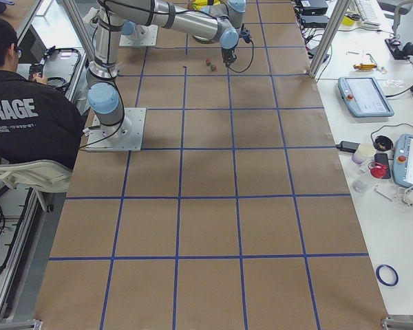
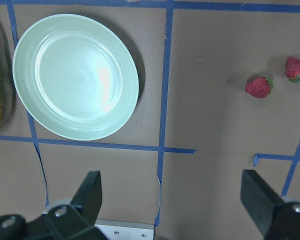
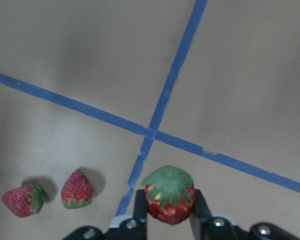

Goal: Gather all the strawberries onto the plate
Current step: 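Carry the strawberry beside the other two and release it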

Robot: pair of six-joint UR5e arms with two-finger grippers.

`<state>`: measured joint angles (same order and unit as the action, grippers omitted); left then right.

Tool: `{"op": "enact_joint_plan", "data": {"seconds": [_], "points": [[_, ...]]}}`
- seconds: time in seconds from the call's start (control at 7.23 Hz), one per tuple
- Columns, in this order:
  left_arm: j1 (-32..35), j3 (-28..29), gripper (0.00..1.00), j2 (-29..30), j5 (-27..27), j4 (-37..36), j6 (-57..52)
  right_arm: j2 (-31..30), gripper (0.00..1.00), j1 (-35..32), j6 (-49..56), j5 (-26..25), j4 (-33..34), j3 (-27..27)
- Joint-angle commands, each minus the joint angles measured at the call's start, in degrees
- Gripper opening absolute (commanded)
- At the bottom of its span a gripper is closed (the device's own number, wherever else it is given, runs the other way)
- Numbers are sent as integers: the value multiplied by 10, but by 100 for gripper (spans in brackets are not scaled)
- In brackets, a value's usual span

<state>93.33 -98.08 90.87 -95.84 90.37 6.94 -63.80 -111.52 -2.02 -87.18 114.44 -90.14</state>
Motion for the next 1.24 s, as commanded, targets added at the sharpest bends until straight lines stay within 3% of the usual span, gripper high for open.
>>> {"op": "enact_joint_plan", "data": {"seconds": [0.0, 0.28, 0.69, 0.97, 1.11], "points": [[-36, -1, 100, -4, -12, -1, -7, 29, 0, -32, -44, 1, 7, 20], [-60, -4, 100, -4, -13, -1, -44, 60, 0, -55, -70, 1, 8, 47], [-57, -4, 100, -3, -8, -1, -42, 85, 0, -67, -70, 42, 16, 46], [-57, -4, 100, -3, -8, 0, -42, 96, 20, -68, -69, 54, 18, 43], [-57, -4, 100, -3, -9, 0, -42, 97, 40, -68, -69, 54, 18, 41]]}}
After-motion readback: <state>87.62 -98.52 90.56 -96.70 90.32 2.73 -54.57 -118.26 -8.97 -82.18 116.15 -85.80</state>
